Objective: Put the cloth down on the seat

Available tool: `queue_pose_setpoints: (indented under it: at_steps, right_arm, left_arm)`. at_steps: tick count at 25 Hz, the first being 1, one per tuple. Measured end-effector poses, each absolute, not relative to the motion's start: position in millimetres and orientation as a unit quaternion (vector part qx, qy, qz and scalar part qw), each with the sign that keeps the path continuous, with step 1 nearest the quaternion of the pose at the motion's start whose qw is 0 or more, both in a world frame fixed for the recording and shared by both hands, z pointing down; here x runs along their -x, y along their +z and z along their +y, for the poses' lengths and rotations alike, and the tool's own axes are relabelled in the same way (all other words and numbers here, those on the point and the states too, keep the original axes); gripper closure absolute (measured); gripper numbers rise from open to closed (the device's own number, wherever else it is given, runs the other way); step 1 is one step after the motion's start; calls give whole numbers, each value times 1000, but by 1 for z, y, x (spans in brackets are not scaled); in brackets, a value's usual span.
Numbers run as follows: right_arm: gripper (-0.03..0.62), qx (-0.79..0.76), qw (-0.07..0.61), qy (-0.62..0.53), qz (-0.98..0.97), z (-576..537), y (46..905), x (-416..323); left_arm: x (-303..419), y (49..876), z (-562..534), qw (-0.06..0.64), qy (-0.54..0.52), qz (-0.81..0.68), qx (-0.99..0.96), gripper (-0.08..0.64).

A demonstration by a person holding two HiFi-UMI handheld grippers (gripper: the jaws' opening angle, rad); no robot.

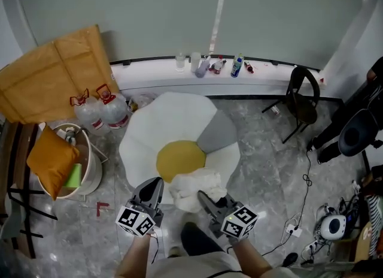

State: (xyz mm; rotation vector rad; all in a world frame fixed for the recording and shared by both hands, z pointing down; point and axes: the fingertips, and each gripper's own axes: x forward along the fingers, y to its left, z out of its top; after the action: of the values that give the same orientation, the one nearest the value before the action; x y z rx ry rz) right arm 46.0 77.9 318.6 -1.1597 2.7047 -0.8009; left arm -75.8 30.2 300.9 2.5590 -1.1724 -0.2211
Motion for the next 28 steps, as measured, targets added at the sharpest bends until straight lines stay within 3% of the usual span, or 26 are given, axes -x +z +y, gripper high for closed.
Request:
queue_pose_setpoints:
  at_steps: [28]
  right_arm:
    - [528, 364, 29, -309, 878, -105, 415, -67]
  left_arm:
    - [52, 411, -129, 228, -50, -428, -873, 546]
